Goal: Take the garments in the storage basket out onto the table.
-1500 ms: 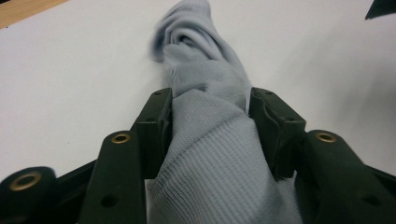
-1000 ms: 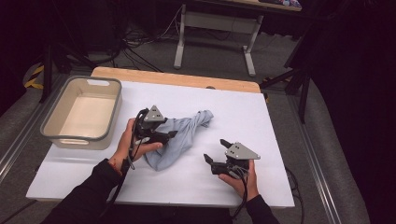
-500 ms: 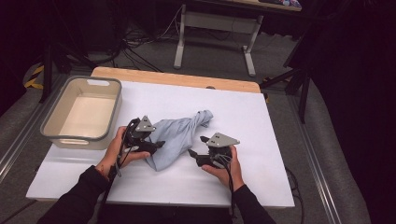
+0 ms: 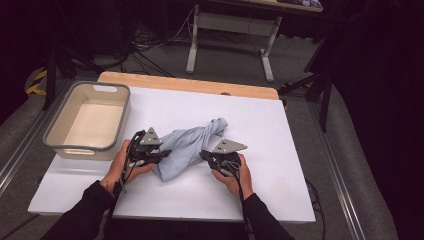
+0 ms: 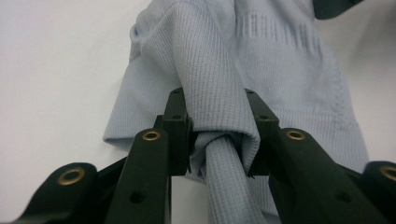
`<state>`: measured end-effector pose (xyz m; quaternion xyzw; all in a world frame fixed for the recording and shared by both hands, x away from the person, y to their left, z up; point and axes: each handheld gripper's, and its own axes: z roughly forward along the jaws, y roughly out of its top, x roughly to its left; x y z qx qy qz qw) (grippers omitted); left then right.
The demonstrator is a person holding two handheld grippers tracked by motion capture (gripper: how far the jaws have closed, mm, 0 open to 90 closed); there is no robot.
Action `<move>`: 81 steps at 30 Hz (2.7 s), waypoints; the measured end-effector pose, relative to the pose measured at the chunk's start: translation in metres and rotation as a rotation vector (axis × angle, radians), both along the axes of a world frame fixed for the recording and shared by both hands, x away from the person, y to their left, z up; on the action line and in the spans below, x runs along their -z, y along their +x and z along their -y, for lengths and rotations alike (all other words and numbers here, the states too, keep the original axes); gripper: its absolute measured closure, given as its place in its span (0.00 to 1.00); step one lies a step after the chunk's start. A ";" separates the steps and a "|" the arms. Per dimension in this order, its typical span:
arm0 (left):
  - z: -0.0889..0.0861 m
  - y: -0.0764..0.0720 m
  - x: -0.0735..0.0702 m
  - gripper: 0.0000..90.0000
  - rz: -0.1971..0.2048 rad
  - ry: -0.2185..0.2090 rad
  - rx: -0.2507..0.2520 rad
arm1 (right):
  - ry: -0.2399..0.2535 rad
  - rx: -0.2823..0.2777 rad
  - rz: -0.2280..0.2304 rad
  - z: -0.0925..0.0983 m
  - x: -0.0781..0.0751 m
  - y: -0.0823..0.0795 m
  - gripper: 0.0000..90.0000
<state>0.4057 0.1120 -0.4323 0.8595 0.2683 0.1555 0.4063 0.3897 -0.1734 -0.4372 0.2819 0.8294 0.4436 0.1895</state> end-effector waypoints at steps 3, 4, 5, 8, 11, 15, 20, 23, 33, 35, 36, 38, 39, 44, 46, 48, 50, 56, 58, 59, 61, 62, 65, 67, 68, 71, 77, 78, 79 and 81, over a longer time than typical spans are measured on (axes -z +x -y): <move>0.000 -0.005 -0.004 0.75 0.026 -0.019 0.008 | 0.022 0.011 0.022 0.006 -0.005 -0.002 1.00; 0.001 -0.007 -0.005 0.75 0.037 -0.015 0.007 | 0.036 0.010 0.021 0.009 -0.007 -0.003 1.00; 0.002 -0.008 -0.006 0.74 0.042 -0.007 0.005 | 0.044 0.009 0.020 0.011 -0.007 -0.003 0.98; 0.001 -0.008 -0.006 0.69 0.053 0.000 -0.009 | 0.013 0.007 0.009 0.010 -0.004 -0.004 0.81; -0.003 -0.008 -0.007 0.59 0.064 -0.018 -0.029 | -0.001 0.023 -0.003 0.009 0.000 -0.002 0.70; -0.008 -0.011 -0.012 0.47 0.093 -0.032 -0.034 | -0.031 0.027 -0.027 0.010 0.009 0.003 0.65; -0.010 -0.023 -0.021 0.39 0.148 -0.032 -0.017 | -0.045 0.022 -0.073 0.012 0.018 0.008 0.59; 0.001 -0.040 -0.029 0.33 0.215 0.038 0.022 | -0.053 0.014 -0.076 0.009 0.020 0.008 0.57; 0.039 -0.050 -0.001 0.35 0.086 0.101 0.192 | -0.097 -0.003 -0.074 0.000 0.023 0.009 0.73; 0.045 -0.048 0.006 0.37 0.075 0.128 0.182 | -0.099 -0.005 -0.072 -0.002 0.023 0.009 0.81; 0.047 -0.046 0.009 0.38 0.062 0.136 0.169 | -0.098 -0.007 -0.072 -0.002 0.023 0.009 0.82; 0.050 -0.039 0.017 0.41 0.036 0.149 0.151 | -0.097 -0.008 -0.066 -0.003 0.022 0.008 0.86; 0.051 -0.037 0.019 0.45 0.026 0.140 0.137 | -0.095 -0.008 -0.060 -0.003 0.022 0.007 0.89; 0.050 -0.034 0.018 0.64 0.012 0.111 0.115 | -0.076 -0.019 -0.045 0.001 0.017 0.004 0.94; 0.049 -0.033 0.018 0.69 0.021 0.110 0.109 | -0.071 -0.021 -0.043 0.002 0.015 0.004 0.95; 0.048 -0.031 0.017 0.79 0.008 0.086 0.107 | -0.068 -0.023 -0.034 0.003 0.013 0.003 0.97; 0.047 -0.029 0.016 0.88 0.006 0.081 0.105 | -0.064 -0.021 -0.026 0.004 0.011 0.002 0.97; 0.042 -0.029 0.010 0.93 0.021 0.056 0.111 | -0.057 -0.022 -0.020 0.004 0.010 0.000 0.97; 0.039 -0.032 0.004 0.94 0.041 0.032 0.110 | -0.050 -0.020 -0.012 0.005 0.009 -0.001 0.97; 0.037 -0.032 0.001 0.94 0.051 0.024 0.108 | -0.044 -0.019 -0.010 0.005 0.008 -0.001 0.97; 0.029 -0.036 -0.010 0.94 0.087 0.002 0.103 | -0.039 -0.021 -0.006 0.006 0.006 -0.003 0.98; 0.027 -0.037 -0.013 0.94 0.096 -0.007 0.100 | -0.038 -0.023 -0.004 0.007 0.004 -0.004 0.98; 0.020 -0.038 -0.020 0.94 0.116 -0.035 0.085 | -0.037 -0.024 0.011 0.008 0.001 -0.006 0.98; 0.015 -0.038 -0.024 0.94 0.127 -0.053 0.074 | -0.033 -0.019 0.033 0.012 -0.007 -0.009 0.98; 0.012 -0.038 -0.027 0.94 0.128 -0.063 0.071 | -0.027 -0.017 0.038 0.014 -0.009 -0.010 0.98; 0.004 -0.037 -0.033 0.94 0.142 -0.085 0.053 | -0.021 0.005 0.055 0.021 -0.015 -0.012 0.98; -0.011 -0.033 -0.038 0.94 0.142 -0.120 0.016 | 0.010 0.053 0.071 0.039 -0.023 -0.012 0.98; -0.011 -0.033 -0.038 0.94 0.142 -0.120 0.016 | 0.010 0.053 0.071 0.039 -0.023 -0.012 0.98; -0.012 -0.033 -0.039 0.94 0.141 -0.124 0.014 | 0.013 0.058 0.073 0.041 -0.023 -0.011 0.98; -0.014 -0.032 -0.040 0.94 0.143 -0.129 0.007 | 0.016 0.070 0.077 0.045 -0.025 -0.011 0.98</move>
